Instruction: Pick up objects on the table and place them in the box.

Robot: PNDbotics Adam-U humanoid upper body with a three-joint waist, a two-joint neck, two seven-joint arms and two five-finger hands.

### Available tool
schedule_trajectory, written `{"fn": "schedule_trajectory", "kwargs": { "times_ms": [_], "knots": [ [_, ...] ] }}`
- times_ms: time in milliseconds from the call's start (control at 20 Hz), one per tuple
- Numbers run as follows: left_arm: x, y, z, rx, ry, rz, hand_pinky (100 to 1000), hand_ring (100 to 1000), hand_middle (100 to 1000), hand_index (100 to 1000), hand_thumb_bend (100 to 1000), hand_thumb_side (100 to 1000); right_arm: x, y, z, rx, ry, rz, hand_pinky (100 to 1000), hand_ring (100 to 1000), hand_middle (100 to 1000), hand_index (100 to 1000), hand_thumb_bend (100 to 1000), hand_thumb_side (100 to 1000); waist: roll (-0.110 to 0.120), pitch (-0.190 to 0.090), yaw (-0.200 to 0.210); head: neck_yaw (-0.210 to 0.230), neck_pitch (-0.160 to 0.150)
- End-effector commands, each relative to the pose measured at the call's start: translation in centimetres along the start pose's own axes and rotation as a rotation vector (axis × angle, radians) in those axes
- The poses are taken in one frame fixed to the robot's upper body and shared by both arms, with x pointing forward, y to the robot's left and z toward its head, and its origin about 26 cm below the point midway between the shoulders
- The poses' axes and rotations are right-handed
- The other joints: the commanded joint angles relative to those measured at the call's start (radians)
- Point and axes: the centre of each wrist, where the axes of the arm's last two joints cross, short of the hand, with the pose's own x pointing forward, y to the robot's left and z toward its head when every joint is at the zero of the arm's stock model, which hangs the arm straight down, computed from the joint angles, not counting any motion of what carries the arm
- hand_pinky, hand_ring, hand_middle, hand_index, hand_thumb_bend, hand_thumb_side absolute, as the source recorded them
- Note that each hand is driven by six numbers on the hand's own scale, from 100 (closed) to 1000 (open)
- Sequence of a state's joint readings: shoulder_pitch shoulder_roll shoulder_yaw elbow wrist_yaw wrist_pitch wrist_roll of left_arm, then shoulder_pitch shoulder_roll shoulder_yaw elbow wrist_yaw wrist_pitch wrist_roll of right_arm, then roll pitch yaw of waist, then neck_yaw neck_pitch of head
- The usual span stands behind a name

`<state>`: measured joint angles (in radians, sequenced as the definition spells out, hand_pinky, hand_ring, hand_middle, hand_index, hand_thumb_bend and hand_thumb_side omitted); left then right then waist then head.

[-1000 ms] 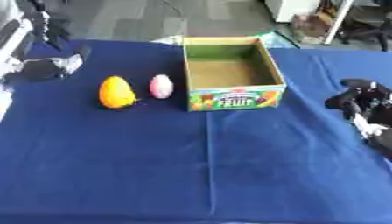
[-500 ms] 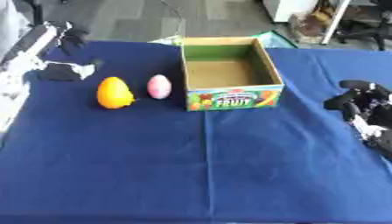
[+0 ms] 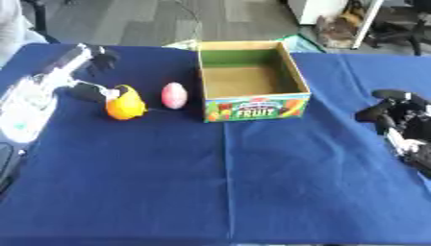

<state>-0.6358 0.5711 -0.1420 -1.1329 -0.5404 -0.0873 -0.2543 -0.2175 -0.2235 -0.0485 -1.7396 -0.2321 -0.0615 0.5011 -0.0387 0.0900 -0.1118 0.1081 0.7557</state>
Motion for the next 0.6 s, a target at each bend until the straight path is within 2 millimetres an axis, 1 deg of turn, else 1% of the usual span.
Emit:
{"fn": "schedule_trajectory", "kwargs": {
  "times_ms": [50, 150, 200, 350, 400, 550, 600],
  "knots": [
    [-0.1, 0.2, -0.6, -0.015, 0.021, -0.032, 612, 681, 636, 804, 522, 240, 0.4, -0.2, -0.2, 0.009, -0.014, 0.006, 758, 691, 520, 798, 100, 100, 0.002, -0.013, -0.003, 0.000, -0.002],
    [-0.2, -0.5, -1.0, -0.023, 0.049, -0.039, 614, 692, 655, 807, 525, 238, 0.4, -0.2, -0.2, 0.011, -0.014, 0.005, 758, 691, 520, 798, 100, 100, 0.002, -0.012, -0.004, -0.001, -0.002],
    [-0.3, -0.8, -1.1, -0.018, 0.063, -0.042, 623, 717, 685, 810, 532, 220, 0.4, -0.2, -0.1, 0.012, -0.013, 0.005, 758, 691, 520, 798, 100, 100, 0.002, -0.012, -0.005, 0.000, -0.003],
    [-0.2, -1.5, -1.6, 0.016, 0.093, -0.058, 629, 735, 702, 810, 538, 202, 0.4, -0.1, -0.2, 0.014, -0.013, 0.003, 758, 691, 520, 798, 100, 100, 0.001, -0.011, -0.006, 0.002, -0.006],
    [-0.1, -1.7, -1.7, 0.026, 0.097, -0.066, 628, 734, 701, 808, 541, 177, 0.4, -0.1, -0.2, 0.015, -0.013, 0.002, 758, 691, 520, 798, 100, 100, 0.001, -0.011, -0.007, 0.003, -0.006],
    [0.0, -2.3, -1.9, 0.021, 0.103, -0.095, 619, 715, 682, 803, 542, 145, 0.4, -0.1, -0.2, 0.016, -0.013, 0.002, 758, 691, 520, 798, 100, 100, 0.001, -0.010, -0.009, 0.002, -0.007],
    [0.0, -2.4, -1.9, 0.013, 0.104, -0.108, 598, 679, 639, 778, 510, 169, 0.4, -0.1, -0.2, 0.016, -0.013, 0.002, 758, 691, 520, 798, 100, 100, 0.001, -0.010, -0.009, 0.002, -0.007]
  ]
}}
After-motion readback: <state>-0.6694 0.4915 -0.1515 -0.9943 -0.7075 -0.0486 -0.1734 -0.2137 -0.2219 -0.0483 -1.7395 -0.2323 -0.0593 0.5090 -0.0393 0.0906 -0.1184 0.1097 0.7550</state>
